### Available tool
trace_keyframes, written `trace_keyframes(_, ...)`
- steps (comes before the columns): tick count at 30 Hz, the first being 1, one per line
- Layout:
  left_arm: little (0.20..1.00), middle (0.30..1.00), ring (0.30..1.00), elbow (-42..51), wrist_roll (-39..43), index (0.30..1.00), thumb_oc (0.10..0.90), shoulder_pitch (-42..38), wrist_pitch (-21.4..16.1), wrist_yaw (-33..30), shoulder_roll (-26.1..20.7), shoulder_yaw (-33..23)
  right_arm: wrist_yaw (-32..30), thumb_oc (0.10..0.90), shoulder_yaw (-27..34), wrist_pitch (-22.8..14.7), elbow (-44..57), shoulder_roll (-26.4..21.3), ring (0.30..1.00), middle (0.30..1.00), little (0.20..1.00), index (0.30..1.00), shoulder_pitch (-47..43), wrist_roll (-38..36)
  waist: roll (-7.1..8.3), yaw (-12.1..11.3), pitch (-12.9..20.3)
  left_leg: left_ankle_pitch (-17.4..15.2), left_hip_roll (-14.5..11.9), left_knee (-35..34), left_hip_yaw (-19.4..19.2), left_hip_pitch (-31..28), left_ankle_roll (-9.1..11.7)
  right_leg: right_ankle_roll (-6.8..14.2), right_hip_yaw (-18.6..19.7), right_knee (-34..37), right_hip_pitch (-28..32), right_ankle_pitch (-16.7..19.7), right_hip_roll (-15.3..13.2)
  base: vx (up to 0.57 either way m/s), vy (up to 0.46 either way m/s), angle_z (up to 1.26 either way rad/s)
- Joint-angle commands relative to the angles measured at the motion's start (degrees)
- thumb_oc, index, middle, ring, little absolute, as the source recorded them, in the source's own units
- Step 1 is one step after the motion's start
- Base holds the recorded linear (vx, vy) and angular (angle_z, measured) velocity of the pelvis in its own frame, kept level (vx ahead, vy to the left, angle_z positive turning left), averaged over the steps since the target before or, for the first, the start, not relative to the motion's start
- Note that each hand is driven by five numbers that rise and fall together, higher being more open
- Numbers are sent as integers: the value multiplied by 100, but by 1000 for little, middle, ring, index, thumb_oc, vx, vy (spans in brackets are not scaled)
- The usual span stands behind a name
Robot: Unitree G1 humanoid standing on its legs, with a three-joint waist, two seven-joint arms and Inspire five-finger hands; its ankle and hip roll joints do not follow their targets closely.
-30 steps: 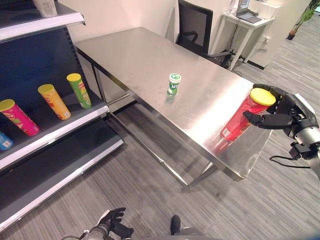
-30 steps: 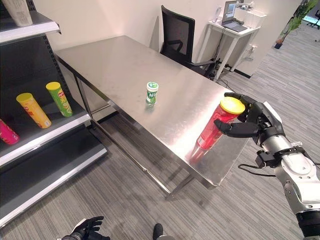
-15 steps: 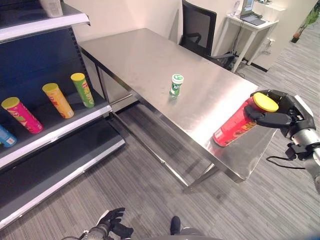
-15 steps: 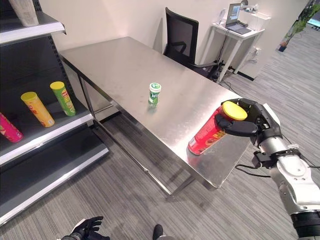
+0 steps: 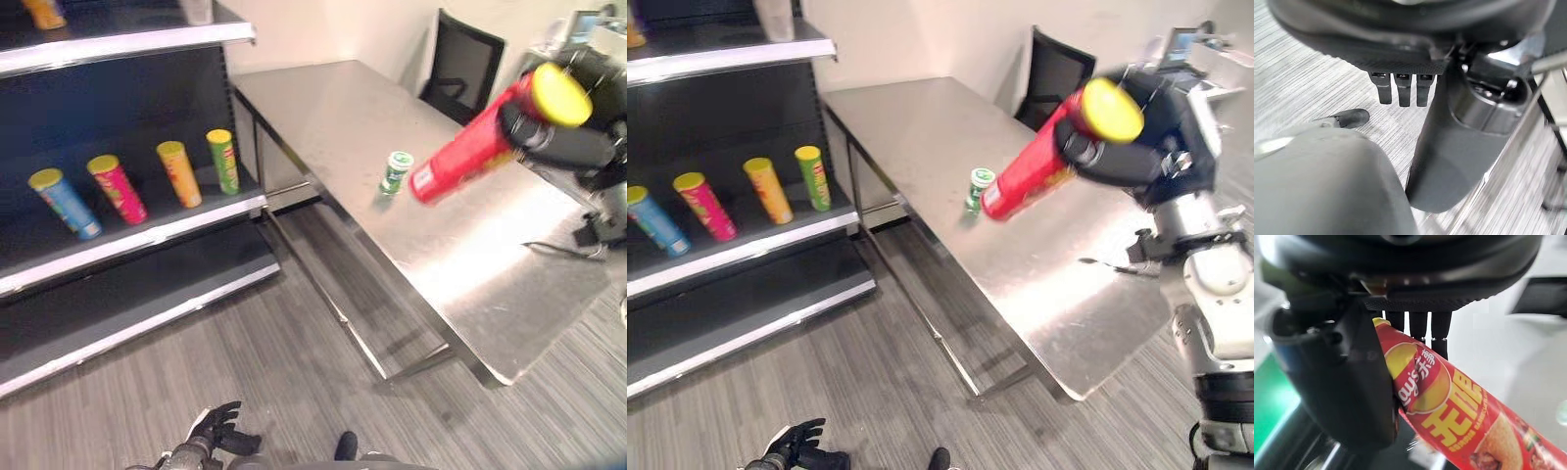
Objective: Put the goods on the table back onto the shelves and tidy them up.
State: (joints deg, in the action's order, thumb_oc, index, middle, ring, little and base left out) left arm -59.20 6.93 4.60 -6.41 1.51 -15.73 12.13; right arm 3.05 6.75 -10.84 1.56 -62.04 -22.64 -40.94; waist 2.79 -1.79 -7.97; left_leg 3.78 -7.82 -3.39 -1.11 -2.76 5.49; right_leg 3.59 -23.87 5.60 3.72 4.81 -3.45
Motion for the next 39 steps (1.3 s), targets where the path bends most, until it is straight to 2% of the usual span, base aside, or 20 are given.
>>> trace_keyframes(1, 900, 900, 900, 62, 205, 900, 800, -266, -216, -33, -498, -16, -463, 400, 449, -941, 143, -429, 300, 300, 300, 300, -1037, -319, 641, 11, -68, -489, -94, 694, -361, 287, 227, 127, 251, -60, 463, -917, -24, -136, 74, 55)
trace_keyframes(4, 900, 900, 900, 73, 234, 900, 800, -234, -242, -40, -602, -106, -433, 400, 217, -850, 25, -535, 300, 300, 300, 300, -1222, -259, 695, 22, -54, -485, -345, 758, -539, 240, 293, 165, 136, -60, 435, -812, -143, -31, 153, 39)
trace_keyframes(7, 900, 900, 900, 63, 319, 900, 800, -242, -302, -108, -671, -209, -368, 400, -28, -787, -75, -634, 300, 300, 300, 300, -1328, -234, 714, 74, -71, -315, -895, 702, -609, 94, 379, 265, -4, -60, 413, -704, -407, -13, 230, 19)
trace_keyframes(10, 900, 900, 900, 53, 369, 900, 800, -244, -354, -178, -691, -269, -306, 400, -110, -742, -2, -590, 300, 300, 300, 300, -1240, -195, 583, 150, -9, 66, -1313, 600, -518, 46, 526, 388, -36, -60, 383, -679, -528, 13, 351, 20)
trace_keyframes(11, 900, 900, 900, 50, 384, 900, 800, -254, -384, -195, -711, -280, -296, 400, -124, -683, 61, -530, 300, 300, 300, 300, -1163, -147, 446, 168, 58, 159, -1402, 467, -259, -29, 676, 487, 11, -78, 379, -655, -674, 58, 430, 5)
trace_keyframes(12, 900, 900, 900, 50, 384, 900, 800, -253, -384, -195, -711, -280, -298, 400, -120, -680, 66, -529, 300, 300, 300, 300, -1157, -145, 443, 174, 59, 164, -1405, 460, -252, -29, 678, 487, 3, -76, 382, -655, -670, 97, 447, -1)
trace_keyframes(13, 900, 900, 900, 73, 380, 900, 800, -290, -404, -230, -709, -261, -287, 400, -93, -687, 110, -501, 300, 300, 300, 300, -1121, -130, 357, 176, 88, 143, -1389, 358, -62, -43, 722, 568, 2, -82, 422, -602, -794, 107, 529, 24)
trace_keyframes(15, 900, 900, 900, 131, 346, 900, 800, -405, -395, -202, -674, -199, -229, 400, -52, -531, 227, -245, 300, 300, 300, 300, -854, 66, 268, 250, 184, -267, -1009, -61, -88, -137, 672, 841, -54, -113, 327, -201, -1308, 105, 703, 54)
trace_keyframes(18, 900, 900, 900, 304, 168, 900, 800, -496, -421, -189, -825, -116, -203, 400, -367, -425, 382, 141, 300, 300, 300, 300, -867, 336, 380, 177, 188, -645, -359, -161, -245, -213, 352, 1076, 49, -416, -10, 513, -2005, -17, 499, 41)
trace_keyframes(22, 900, 900, 900, 379, 301, 900, 800, -526, -367, -251, -961, -370, -183, 400, -802, -363, 606, 597, 300, 300, 300, 300, -1074, 427, 313, 52, 77, -736, -40, -161, -459, -272, 60, 901, 117, -1033, -323, 331, -2146, -51, 358, -25)
trace_keyframes(23, 900, 900, 900, 332, 362, 900, 800, -577, -363, -274, -998, -447, -117, 400, -911, -360, 679, 699, 300, 300, 300, 300, -1050, 394, 279, 63, 5, -687, 52, -161, -410, -222, -34, 765, 303, -1281, -386, 91, -1883, -28, 135, -3)
trace_keyframes(24, 900, 900, 900, 330, 362, 900, 800, -577, -364, -273, -998, -454, -119, 400, -918, -358, 679, 703, 300, 300, 300, 300, -1058, 396, 278, 56, 3, -691, 44, -161, -423, -226, -27, 757, 324, -1331, -416, 56, -1883, -34, 375, 33)
trace_keyframes(25, 900, 900, 900, 239, 427, 900, 800, -528, -343, -240, -999, -550, 78, 400, -1122, -297, 796, 718, 300, 300, 300, 300, -1019, 373, 203, 96, -46, -569, 228, -161, -273, -137, -180, 467, 884, -1773, -623, -726, -801, 6, 291, 48)
trace_keyframes(26, 900, 900, 900, 198, 463, 900, 800, -504, -320, -229, -975, -586, 120, 400, -1197, -299, 803, 727, 300, 300, 300, 300, -987, 402, 200, 93, -64, -540, 287, -161, -223, -130, -208, 368, 954, -1893, -678, -943, -455, 1, 295, 38)
trace_keyframes(27, 900, 900, 900, 198, 463, 900, 800, -506, -320, -228, -974, -588, 119, 400, -1199, -300, 802, 727, 300, 300, 300, 300, -991, 403, 198, 100, -52, -526, 285, -161, -217, -107, -208, 363, 947, -1885, -695, -928, -453, 21, 98, 23)
trace_keyframes(29, 900, 900, 900, 120, 528, 900, 800, -485, -283, -217, -881, -667, 219, 400, -1432, -269, 911, 752, 300, 300, 300, 300, -974, 533, 328, 139, -83, -516, 541, -161, -94, -76, -246, 103, 1360, -1501, -650, -1150, 329, 56, 96, 30)
trace_keyframes(31, 900, 900, 900, 99, 502, 900, 800, -380, -282, -202, -761, -699, 238, 400, -1538, -184, 972, 752, 300, 300, 300, 300, -971, 781, 414, 69, -68, -506, 730, -161, 57, -72, -280, -73, 1534, -949, -404, -1058, 412, 77, 38, 49)
trace_keyframes(34, 900, 900, 900, 199, 847, 900, 800, -220, -274, -232, -413, -859, 110, 400, -1582, -235, 1026, 829, 300, 300, 300, 300, -859, 1238, 480, -60, -94, -566, 922, 117, 184, 51, -277, 11, 1470, -272, -41, -772, 342, 74, -6, 36)
trace_keyframes(37, 900, 900, 900, 242, 896, 900, 800, -193, -258, -232, -258, -819, 156, 400, -1420, -216, 1153, 936, 300, 300, 300, 300, -552, 1300, 480, -12, -167, -688, 854, 624, -123, 365, -198, 69, 1201, -76, 91, -733, 222, 19, 40, 53)
trace_keyframes(39, 900, 900, 900, 236, 840, 900, 800, -121, -239, -229, -172, -819, 195, 400, -1499, -143, 1156, 980, 300, 300, 300, 300, -443, 1500, 419, 14, -191, -681, 570, 757, -513, 498, -101, 133, 1060, -60, 178, -771, 108, 26, 164, 91)
